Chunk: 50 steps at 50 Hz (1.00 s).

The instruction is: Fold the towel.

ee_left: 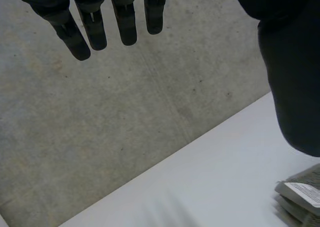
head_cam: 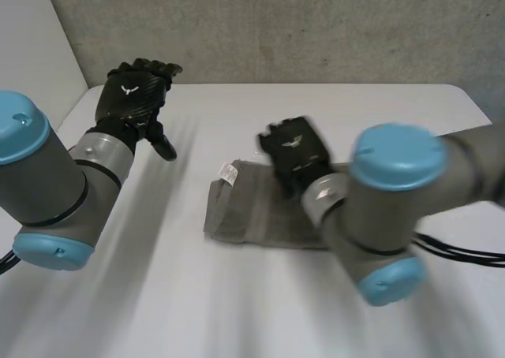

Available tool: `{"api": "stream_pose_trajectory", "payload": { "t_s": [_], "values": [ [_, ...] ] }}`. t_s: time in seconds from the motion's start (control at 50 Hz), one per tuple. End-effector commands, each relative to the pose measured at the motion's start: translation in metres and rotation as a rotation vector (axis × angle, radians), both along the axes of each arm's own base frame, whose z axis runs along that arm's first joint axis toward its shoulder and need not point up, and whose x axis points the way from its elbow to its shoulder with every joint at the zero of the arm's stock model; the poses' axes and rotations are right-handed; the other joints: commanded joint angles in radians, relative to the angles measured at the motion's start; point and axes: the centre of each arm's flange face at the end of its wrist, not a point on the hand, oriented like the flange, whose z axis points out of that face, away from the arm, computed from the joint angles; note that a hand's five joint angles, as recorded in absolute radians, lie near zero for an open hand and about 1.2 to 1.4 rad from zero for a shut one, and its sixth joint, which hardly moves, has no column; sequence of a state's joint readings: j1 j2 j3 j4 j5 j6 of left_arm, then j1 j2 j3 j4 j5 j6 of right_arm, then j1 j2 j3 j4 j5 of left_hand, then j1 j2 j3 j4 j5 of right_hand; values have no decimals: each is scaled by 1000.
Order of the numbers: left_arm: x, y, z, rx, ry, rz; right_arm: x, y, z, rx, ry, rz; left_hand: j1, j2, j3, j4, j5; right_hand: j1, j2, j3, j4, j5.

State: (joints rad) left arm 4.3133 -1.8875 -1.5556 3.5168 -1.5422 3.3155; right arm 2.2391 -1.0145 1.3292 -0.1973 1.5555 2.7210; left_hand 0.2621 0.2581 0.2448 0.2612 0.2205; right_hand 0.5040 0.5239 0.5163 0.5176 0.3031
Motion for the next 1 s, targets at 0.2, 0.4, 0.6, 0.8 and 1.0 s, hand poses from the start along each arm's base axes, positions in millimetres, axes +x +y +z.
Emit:
{"api": "stream_pose_trajectory", "payload": {
  "t_s": [0.2, 0.4, 0.6, 0.8, 1.0],
  "values": [
    [-6, 5, -7, 23, 2, -30, -122, 2, -28, 198, 86, -203, -84, -80, -67, -83, -217, -14, -34, -26, -27, 13],
    [-10, 9, -8, 26, 0, -44, -131, -1, -68, 305, 124, -195, -81, -77, -64, -80, -214, 36, 16, 24, 22, 62],
    [-10, 10, -8, 27, 0, -45, -134, -24, -69, 214, 143, -272, -84, -80, -67, -83, -217, 869, 849, 856, 855, 895],
    [-7, 7, -8, 27, 0, -36, -133, -40, -64, 130, 221, -305, -84, -80, -66, -83, -217, 892, 872, 880, 879, 919],
    [-8, 8, -2, 12, 8, -38, -48, -5, 8, -222, 221, -19, -84, -80, -67, -83, -217, 892, 872, 880, 879, 919]
  ]
}}
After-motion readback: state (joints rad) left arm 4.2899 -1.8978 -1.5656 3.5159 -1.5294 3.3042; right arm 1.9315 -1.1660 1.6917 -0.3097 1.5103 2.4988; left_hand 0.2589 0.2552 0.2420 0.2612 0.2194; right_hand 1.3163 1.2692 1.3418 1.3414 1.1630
